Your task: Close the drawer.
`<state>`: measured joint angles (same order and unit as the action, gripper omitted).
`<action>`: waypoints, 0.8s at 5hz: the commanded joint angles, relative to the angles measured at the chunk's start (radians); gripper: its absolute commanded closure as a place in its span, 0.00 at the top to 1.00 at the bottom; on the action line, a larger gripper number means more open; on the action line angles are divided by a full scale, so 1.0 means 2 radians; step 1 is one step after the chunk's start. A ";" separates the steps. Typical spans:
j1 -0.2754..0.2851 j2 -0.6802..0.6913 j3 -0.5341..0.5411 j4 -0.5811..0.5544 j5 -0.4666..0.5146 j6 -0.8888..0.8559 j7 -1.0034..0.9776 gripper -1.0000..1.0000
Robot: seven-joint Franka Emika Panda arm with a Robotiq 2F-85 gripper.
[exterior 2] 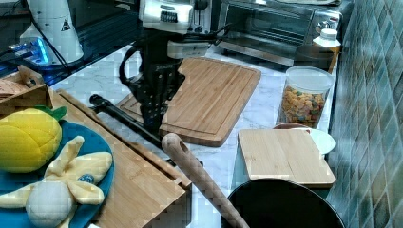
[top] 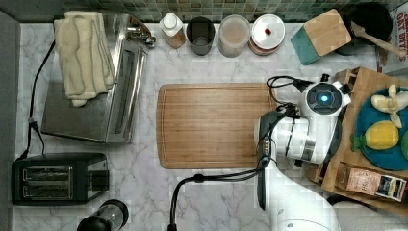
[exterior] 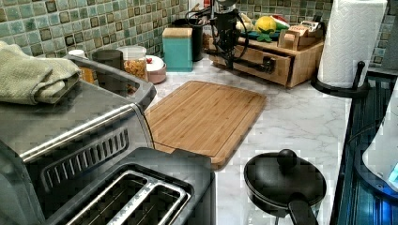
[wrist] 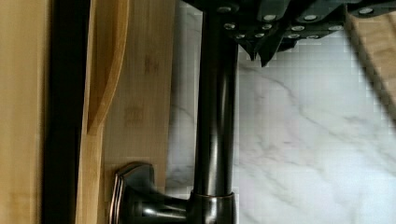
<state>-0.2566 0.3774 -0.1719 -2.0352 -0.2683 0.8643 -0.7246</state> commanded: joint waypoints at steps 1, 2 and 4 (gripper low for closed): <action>-0.055 -0.016 -0.073 0.039 -0.029 -0.044 -0.046 0.00; -0.072 -0.004 -0.068 0.053 -0.007 -0.043 -0.072 0.00; -0.086 -0.017 -0.060 0.041 0.022 -0.048 -0.093 0.00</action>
<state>-0.2795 0.3921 -0.1855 -2.0078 -0.2472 0.8364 -0.7930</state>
